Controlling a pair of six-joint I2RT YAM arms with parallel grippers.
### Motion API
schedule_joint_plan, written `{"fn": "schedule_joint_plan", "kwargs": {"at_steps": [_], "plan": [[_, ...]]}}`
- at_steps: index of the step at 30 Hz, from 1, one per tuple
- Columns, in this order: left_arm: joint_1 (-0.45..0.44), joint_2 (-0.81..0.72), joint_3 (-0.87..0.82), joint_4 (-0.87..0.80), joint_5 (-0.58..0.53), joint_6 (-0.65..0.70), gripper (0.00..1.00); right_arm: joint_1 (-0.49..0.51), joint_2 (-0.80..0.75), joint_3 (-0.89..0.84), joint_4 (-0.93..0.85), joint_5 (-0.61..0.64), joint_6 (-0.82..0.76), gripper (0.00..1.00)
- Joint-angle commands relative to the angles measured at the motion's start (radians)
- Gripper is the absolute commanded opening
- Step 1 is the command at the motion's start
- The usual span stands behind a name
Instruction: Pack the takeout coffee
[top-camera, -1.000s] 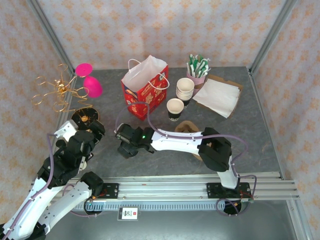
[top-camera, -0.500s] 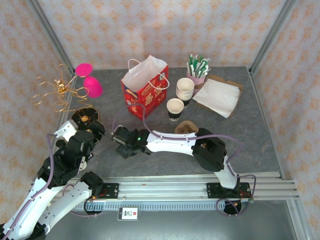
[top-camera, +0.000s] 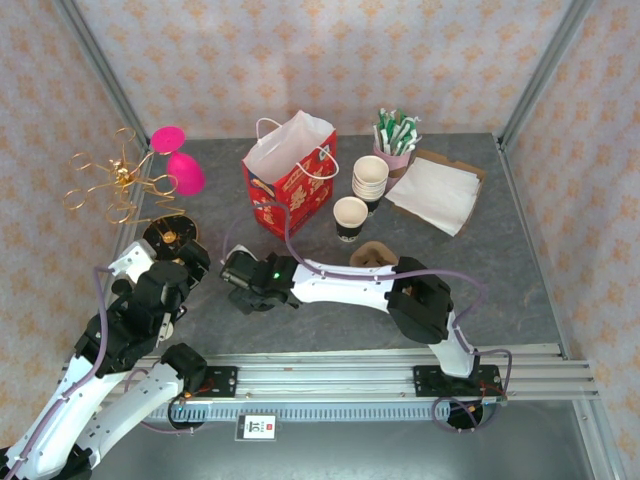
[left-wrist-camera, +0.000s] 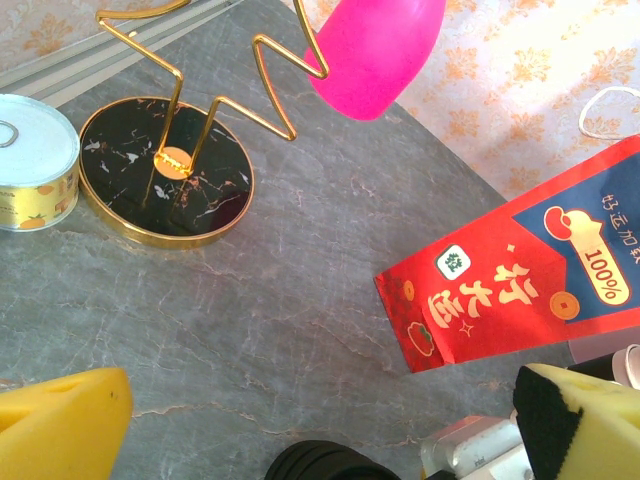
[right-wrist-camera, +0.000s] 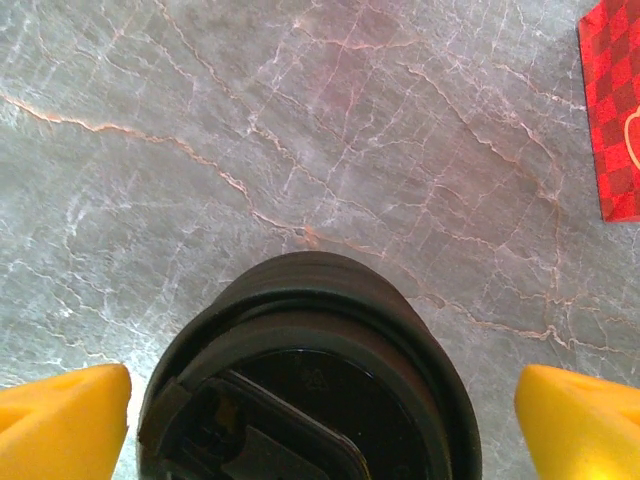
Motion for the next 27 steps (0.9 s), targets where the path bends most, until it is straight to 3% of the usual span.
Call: {"fn": "schedule_joint_plan", "kwargs": {"at_steps": [1,6,12,27], "plan": [[-0.007,-0.01,0.028,-0.017,-0.035,0.006,0.99,0.006,-0.009,0.043,-0.07,0.048,0.049,1.0],[-0.007,-0.029,0.039,-0.048,-0.046,-0.007,0.99,0.007,-0.001,0.082,-0.141,0.01,0.179,0.99],[-0.007,-0.042,0.047,-0.072,-0.055,-0.009,0.99,0.013,0.032,0.127,-0.208,0.053,0.318,0.96],[-0.007,-0.075,0.043,-0.089,-0.06,-0.02,0.99,0.052,0.123,0.23,-0.306,0.176,0.378,0.9]]}}
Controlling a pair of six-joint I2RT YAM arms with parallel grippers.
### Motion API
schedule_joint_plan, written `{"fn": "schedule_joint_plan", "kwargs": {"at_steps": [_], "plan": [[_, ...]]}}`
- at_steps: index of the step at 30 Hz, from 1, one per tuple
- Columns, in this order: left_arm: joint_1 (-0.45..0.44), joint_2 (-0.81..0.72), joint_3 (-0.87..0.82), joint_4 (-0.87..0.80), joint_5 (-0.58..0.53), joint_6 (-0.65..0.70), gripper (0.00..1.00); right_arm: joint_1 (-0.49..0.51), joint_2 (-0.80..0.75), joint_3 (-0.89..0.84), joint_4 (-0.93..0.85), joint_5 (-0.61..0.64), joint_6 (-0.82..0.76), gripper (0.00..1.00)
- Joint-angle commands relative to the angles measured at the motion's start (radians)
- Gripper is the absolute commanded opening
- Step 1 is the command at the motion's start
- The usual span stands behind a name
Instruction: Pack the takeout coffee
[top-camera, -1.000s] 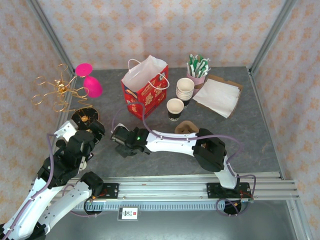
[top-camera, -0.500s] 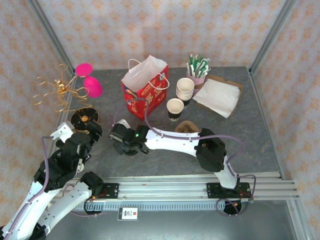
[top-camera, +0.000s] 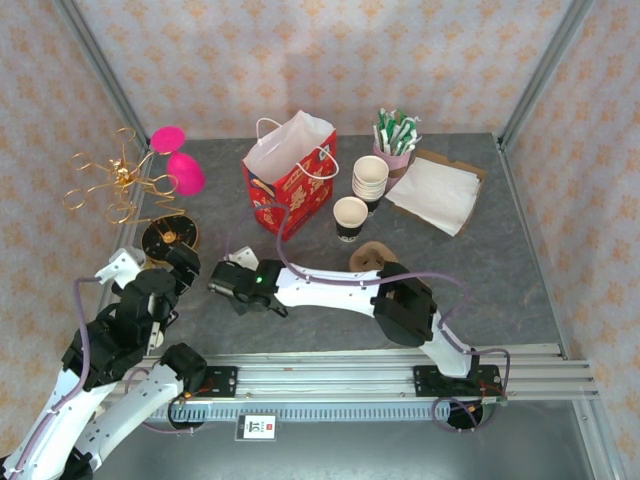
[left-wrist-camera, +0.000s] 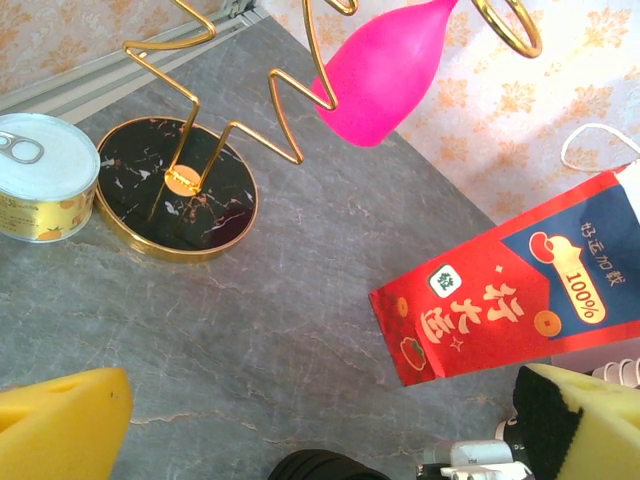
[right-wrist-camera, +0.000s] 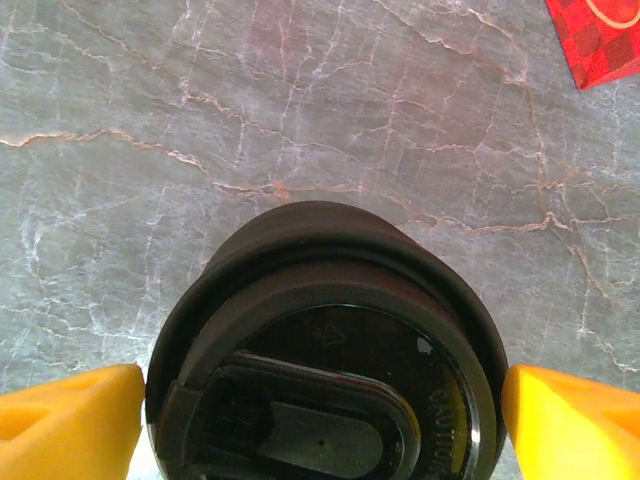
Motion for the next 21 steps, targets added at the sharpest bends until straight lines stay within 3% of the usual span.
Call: {"fn": "schedule_joint_plan", "kwargs": {"at_steps": [1,21], "plan": [[-0.007,-0.009,0.016,-0.042,-0.035,-0.012,0.99,0.008,0.017,0.049,-0.059,0.091,0.035,0.9],[-0.007,-0.005,0.013,-0.019,-0.019,-0.005,0.99,0.008,0.019,0.075,-0.067,0.093,0.033,0.75]]}}
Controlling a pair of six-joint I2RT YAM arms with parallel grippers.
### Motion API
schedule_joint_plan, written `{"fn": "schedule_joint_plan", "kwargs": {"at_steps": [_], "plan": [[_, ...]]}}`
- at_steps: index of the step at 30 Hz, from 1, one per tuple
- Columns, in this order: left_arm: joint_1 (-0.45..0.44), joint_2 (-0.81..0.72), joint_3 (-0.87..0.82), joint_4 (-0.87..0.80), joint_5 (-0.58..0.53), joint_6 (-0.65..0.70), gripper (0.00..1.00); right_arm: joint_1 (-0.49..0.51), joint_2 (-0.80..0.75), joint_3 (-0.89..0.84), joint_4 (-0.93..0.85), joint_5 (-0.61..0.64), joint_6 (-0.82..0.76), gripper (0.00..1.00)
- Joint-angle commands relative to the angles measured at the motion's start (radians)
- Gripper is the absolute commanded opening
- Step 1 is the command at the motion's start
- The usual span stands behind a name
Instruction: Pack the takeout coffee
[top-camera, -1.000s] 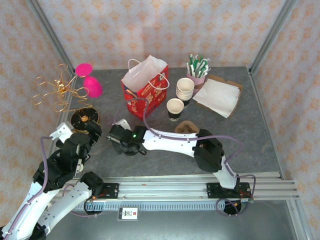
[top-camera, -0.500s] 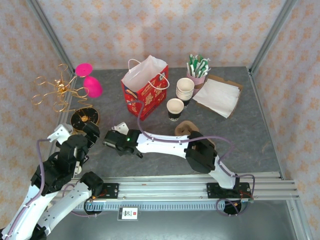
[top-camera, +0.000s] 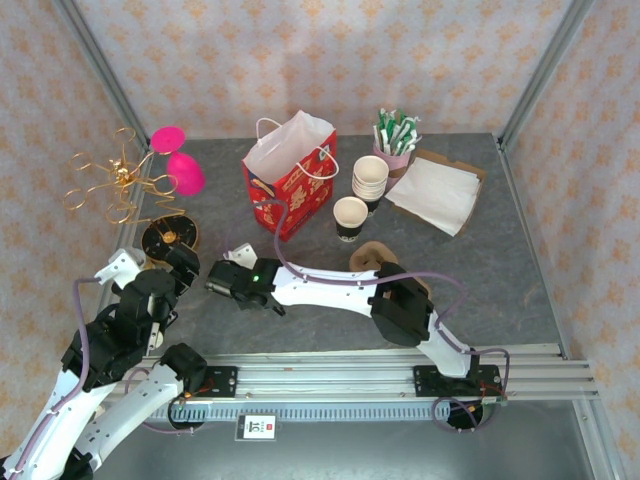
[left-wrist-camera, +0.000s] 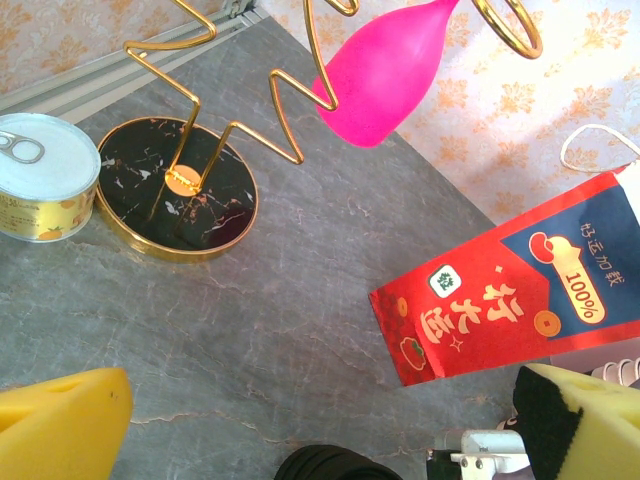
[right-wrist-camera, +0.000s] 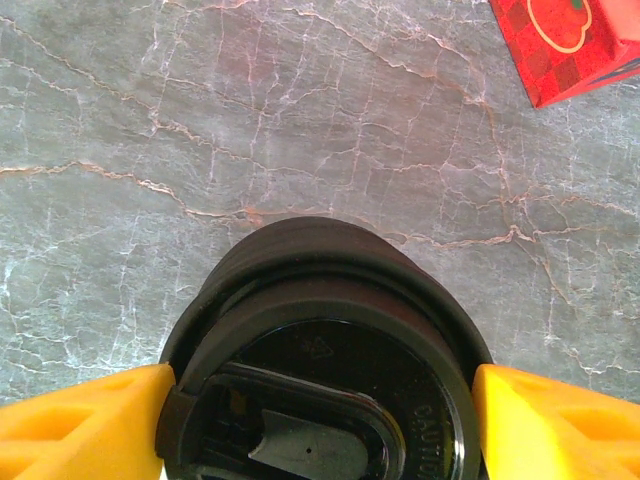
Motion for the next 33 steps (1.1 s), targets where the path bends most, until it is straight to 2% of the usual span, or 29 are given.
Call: {"fn": "schedule_joint_plan", "kwargs": {"at_steps": [1,9,22,33], "plan": [[-0.007,-0.004,0.014,-0.017,-0.02,-0.004,0.99,0.009,-0.006,0.03,-0.027,0.043,0.012,0.74],[-0.007,-0.004,0.012,-0.009,-0.014,-0.002,0.99,0.008,-0.01,0.038,-0.032,0.061,0.008,0.7],[-0.007,0.002,0.022,-0.004,-0.018,0.008,0.99,-0.004,-0.06,0.041,0.002,-0.008,-0.002,0.69],[-0.007,0.005,0.019,-0.001,-0.008,0.012,0.99,-0.045,-0.127,-0.025,0.059,-0.091,0.018,0.69]]}}
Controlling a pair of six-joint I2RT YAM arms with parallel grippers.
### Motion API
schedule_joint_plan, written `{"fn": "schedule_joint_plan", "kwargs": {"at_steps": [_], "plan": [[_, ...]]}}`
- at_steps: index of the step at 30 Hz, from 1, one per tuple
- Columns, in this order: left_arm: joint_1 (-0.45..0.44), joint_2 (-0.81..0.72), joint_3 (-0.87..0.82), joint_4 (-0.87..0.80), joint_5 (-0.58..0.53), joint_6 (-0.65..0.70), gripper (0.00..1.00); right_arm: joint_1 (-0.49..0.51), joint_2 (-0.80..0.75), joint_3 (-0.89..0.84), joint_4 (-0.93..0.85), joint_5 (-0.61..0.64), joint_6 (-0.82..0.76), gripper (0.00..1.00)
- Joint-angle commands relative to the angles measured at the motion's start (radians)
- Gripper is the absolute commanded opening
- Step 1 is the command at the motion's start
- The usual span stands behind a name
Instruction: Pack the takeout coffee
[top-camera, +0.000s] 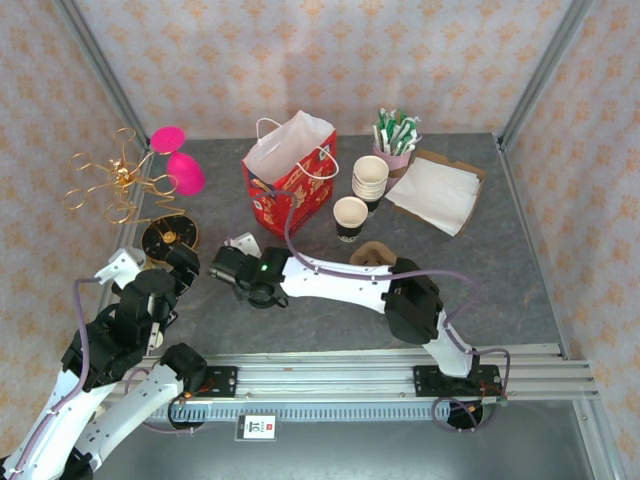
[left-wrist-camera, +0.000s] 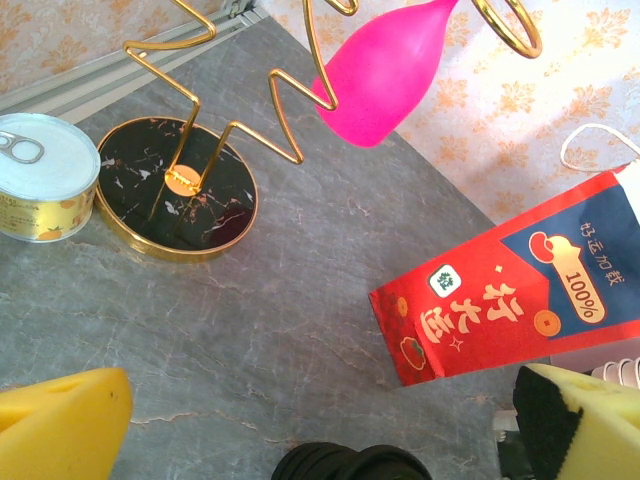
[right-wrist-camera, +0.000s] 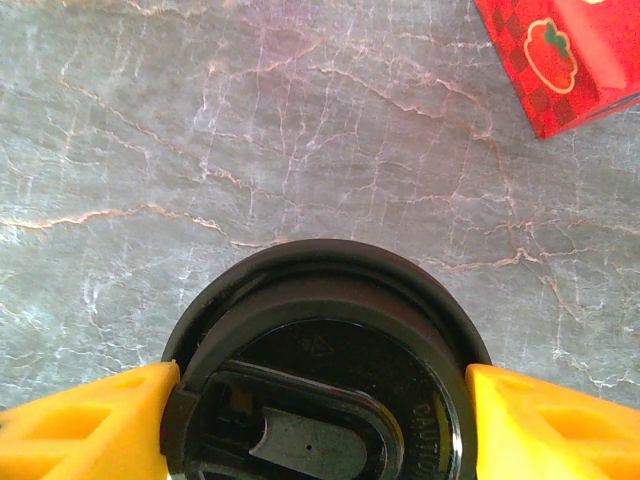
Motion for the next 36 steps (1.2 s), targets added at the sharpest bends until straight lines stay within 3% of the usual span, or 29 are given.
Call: {"fn": "schedule_joint_plan", "kwargs": {"at_steps": [1,16,25,36], "plan": [[-0.007,0.004,0.021,-0.001,-0.007,0.011,0.99,-0.013,-0.062,-0.028,0.028,-0.016,0.02,0.69],[-0.007,0.071,0.019,0.114,0.105,0.107,0.99,-0.121,-0.332,-0.263,0.07,-0.052,0.048,0.69],[-0.007,0.128,-0.016,0.274,0.203,0.198,0.99,-0.277,-0.439,-0.367,0.061,-0.081,0.026,0.69],[-0.007,0.208,-0.057,0.434,0.314,0.292,0.99,-0.498,-0.431,-0.364,0.046,-0.102,-0.065,0.69]]}}
